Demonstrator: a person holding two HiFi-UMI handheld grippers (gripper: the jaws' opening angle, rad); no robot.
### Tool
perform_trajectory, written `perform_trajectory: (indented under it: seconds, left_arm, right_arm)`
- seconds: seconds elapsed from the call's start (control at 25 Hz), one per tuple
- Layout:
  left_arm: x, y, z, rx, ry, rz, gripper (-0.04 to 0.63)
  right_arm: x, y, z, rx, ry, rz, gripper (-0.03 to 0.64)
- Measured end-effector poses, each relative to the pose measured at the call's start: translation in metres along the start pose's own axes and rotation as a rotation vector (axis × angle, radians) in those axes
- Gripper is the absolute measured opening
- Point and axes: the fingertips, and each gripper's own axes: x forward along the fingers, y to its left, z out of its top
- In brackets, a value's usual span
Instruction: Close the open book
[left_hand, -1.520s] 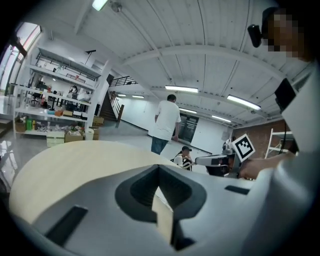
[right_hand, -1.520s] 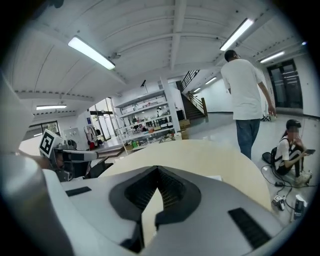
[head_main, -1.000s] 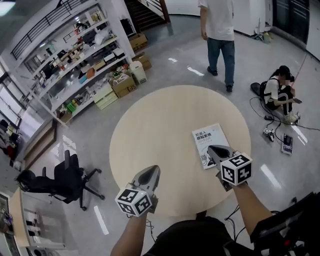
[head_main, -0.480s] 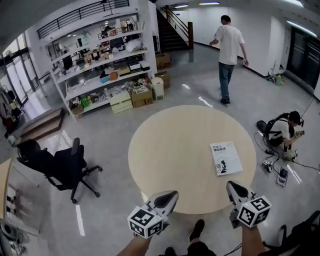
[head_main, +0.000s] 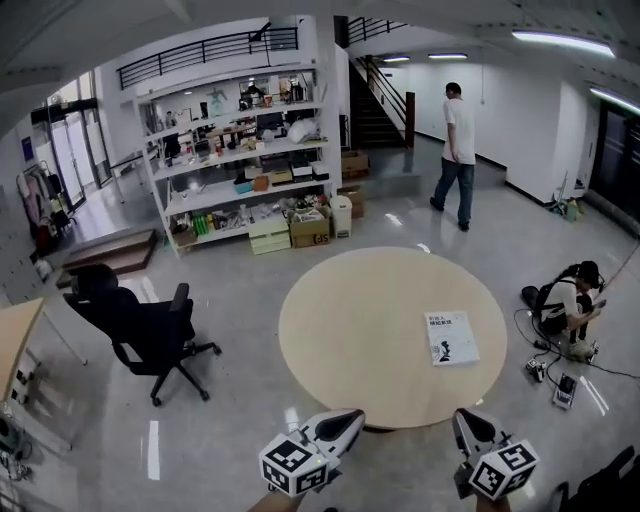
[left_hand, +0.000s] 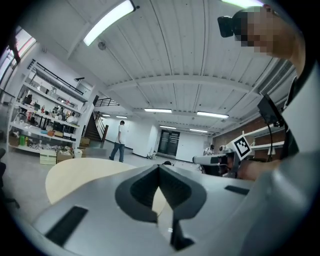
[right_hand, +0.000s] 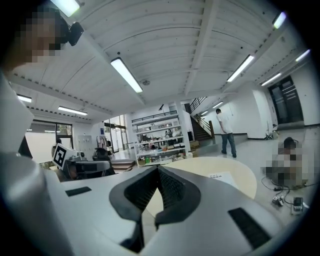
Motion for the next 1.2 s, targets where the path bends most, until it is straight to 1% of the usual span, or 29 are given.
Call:
perform_trajectory:
  seconds: [0.12, 0.24, 0.4, 0.52, 0.64, 0.8, 0.92, 1.08, 1.2]
  left_arm:
    - [-0.014, -0.040, -0.003, 0.019, -0.004, 0.012, -0.011]
    - [-0.028, -0.086, -0.004, 0.031, -0.026, 0.031, -0.011]
    - [-0.040, -0.156, -0.018, 0.025, -0.037, 0.041, -0.011]
    - [-0.057, -0.198, -0.029, 0.029, -0.025, 0.049, -0.011]
    - [-0.081, -0.227, -0.032, 0.036, -0.021, 0.075, -0.011]
    - [-0.115, -0.254, -0.027, 0.059, -0.029, 0.103, -0.011]
    - [-0.137, -0.272, -0.032, 0.062, -0.029, 0.091, -0.011]
    - [-0.181, -0.301, -0.035, 0.071, -0.038, 0.072, -0.011]
    - [-0.220, -0.327, -0.037, 0.057, -0.045, 0.059, -0.011]
  right_arm:
    - [-0.036, 0.012, -0.008, -0.010, -0.011, 0.032, -0.002]
    - [-0.080, 0.022, -0.011, -0.030, -0.029, 0.073, -0.002]
    - [-0.145, 0.025, -0.022, -0.049, -0.020, 0.095, -0.002]
    - [-0.186, 0.031, -0.030, -0.043, -0.023, 0.109, -0.002]
    - [-0.219, 0.043, -0.035, -0.034, -0.023, 0.118, -0.002]
    - [-0.250, 0.061, -0.036, -0.027, -0.041, 0.120, -0.002]
    - [-0.270, 0.078, -0.038, -0.041, -0.060, 0.111, -0.002]
    - [-0.302, 0.119, -0.041, -0.036, -0.079, 0.104, -0.002]
    - [-0.328, 0.147, -0.050, -0.019, -0.089, 0.079, -0.002]
